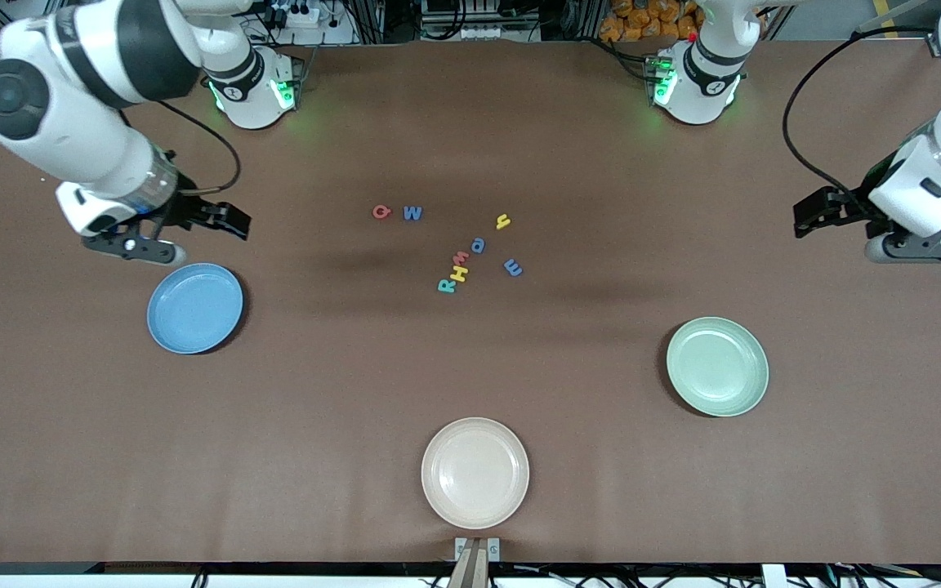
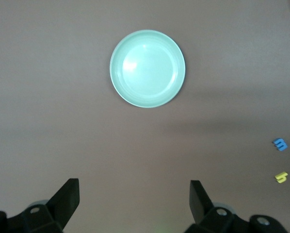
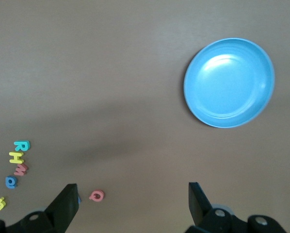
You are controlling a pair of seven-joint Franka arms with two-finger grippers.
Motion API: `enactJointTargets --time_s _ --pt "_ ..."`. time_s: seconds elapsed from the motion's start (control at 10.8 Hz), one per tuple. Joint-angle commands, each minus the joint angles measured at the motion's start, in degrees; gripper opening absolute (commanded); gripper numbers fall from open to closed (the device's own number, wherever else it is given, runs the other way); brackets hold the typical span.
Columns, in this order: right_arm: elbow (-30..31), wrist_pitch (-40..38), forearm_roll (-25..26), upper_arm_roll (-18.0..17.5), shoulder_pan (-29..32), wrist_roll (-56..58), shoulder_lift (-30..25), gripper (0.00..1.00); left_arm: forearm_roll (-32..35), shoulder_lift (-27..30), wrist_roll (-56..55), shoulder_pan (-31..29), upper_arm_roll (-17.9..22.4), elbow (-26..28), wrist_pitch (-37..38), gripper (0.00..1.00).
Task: Sort uppercase to blue plate, lowercase to green plate
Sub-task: 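Move the left gripper and the right gripper toward the foam letters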
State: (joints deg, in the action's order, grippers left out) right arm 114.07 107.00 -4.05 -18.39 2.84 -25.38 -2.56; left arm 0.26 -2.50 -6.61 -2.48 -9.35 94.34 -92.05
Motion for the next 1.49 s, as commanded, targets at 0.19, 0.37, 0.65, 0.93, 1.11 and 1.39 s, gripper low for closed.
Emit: enactJointTargets --time_s 0.19,0.37,0.65,0.93,1.11,1.39 --pt "12.81 16.09 -2.36 -4.62 0.59 -4.06 -1.31 1.0 -2.89 -0.83 -14.26 0.72 -5.49 5.32 -6.2 1.0" --pt "17.74 23.92 -2.63 -8.48 0.5 -8.17 -0.7 1.0 -2.89 -3.2 -22.27 0.81 -9.18 5.32 -7.87 1.0" --pt "23.12 34.83 -2.63 -13.32 0.42 -13.37 4.39 1.0 -2.8 -7.86 -35.35 0.9 -16.38 6.81 -12.42 1.0" --pt "27.06 42.03 -2.54 -16.83 0.07 -18.46 7.65 1.0 -1.84 -9.44 -45.48 5.19 -18.69 12.0 -22.19 1.0" --pt "28.22 44.78 -2.54 -17.38 -0.02 -18.83 10.8 1.0 0.96 -11.9 -50.49 8.44 -18.69 12.0 -24.12 1.0" --pt "29.45 48.56 -1.93 -17.47 -0.9 -18.83 14.68 1.0 2.91 -18.14 -56.73 13.01 -18.52 12.18 -30.0 1.0"
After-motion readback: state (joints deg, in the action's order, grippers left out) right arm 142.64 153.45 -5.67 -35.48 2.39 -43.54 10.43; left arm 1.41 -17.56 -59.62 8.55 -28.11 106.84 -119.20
